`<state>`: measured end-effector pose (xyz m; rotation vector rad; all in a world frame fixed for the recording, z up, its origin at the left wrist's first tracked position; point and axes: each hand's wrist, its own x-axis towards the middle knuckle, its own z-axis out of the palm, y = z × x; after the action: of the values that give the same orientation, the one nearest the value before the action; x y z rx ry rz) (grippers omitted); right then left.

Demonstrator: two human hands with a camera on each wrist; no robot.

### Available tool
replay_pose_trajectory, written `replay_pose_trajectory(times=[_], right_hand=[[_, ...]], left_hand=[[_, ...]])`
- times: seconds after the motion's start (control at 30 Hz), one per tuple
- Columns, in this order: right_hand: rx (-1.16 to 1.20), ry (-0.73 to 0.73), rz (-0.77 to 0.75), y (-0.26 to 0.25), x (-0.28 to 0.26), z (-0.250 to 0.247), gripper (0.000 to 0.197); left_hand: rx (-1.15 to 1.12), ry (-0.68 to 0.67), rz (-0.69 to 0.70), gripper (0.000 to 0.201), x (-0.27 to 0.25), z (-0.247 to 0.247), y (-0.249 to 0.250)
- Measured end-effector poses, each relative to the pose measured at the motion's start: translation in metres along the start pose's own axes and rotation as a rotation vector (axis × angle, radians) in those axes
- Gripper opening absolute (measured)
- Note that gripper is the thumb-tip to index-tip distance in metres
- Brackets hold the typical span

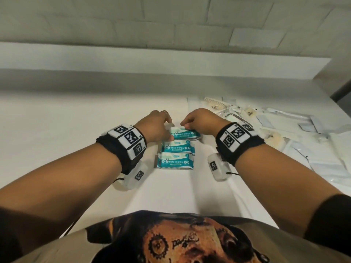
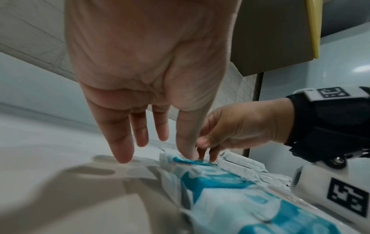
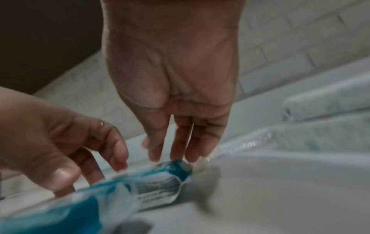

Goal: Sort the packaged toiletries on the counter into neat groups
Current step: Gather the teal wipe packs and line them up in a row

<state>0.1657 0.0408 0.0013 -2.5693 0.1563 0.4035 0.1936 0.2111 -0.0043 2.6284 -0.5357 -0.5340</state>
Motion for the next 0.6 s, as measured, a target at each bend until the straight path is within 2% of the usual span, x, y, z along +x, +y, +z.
replay_pose_trajectory(times=[0.07, 0.13, 0.17, 0.23, 0.27, 0.3, 0.37, 0.4, 0.43, 0.5, 0.6], right_hand=[[0.061, 0.109, -0.037, 0.005, -0.003, -0.008, 0.024], [0.203, 0.290, -0.024, 0.019, -0.010, -0.024, 0.024], [0.237, 0.381, -0.005, 0.029, -0.014, -0.033, 0.023], [0.126, 0.479, 0.075, 0.052, -0.022, -0.050, 0.021], [0.027, 0.468, 0.133, 0.064, -0.025, -0.056, 0.028], [-0.076, 0.407, 0.206, 0.074, -0.028, -0.058, 0.044], [-0.259, 0.196, 0.338, 0.088, -0.031, -0.051, 0.081], [-0.325, 0.108, 0.361, 0.092, -0.031, -0.045, 0.093], [-0.350, 0.062, 0.356, 0.095, -0.031, -0.039, 0.098], [-0.341, 0.059, 0.337, 0.098, -0.030, -0.034, 0.095], [-0.374, 0.183, 0.264, 0.094, -0.033, -0.038, 0.078]], left_hand=[[0.018, -0.007, 0.033, 0.039, 0.002, -0.001, -0.001], [0.011, -0.007, 0.055, 0.030, 0.004, -0.002, 0.000], [0.009, -0.004, 0.070, 0.029, 0.005, -0.002, 0.002], [0.013, -0.020, 0.116, 0.035, 0.007, -0.002, 0.008], [0.025, -0.040, 0.144, 0.039, 0.008, -0.001, 0.012], [0.041, -0.066, 0.170, 0.042, 0.009, 0.002, 0.018], [0.094, -0.121, 0.206, 0.050, 0.010, 0.009, 0.027], [0.135, -0.140, 0.217, 0.053, 0.011, 0.012, 0.030], [0.185, -0.149, 0.228, 0.055, 0.012, 0.015, 0.032], [0.252, -0.141, 0.256, 0.052, 0.014, 0.016, 0.034], [0.260, -0.141, 0.281, 0.043, 0.015, 0.009, 0.031]])
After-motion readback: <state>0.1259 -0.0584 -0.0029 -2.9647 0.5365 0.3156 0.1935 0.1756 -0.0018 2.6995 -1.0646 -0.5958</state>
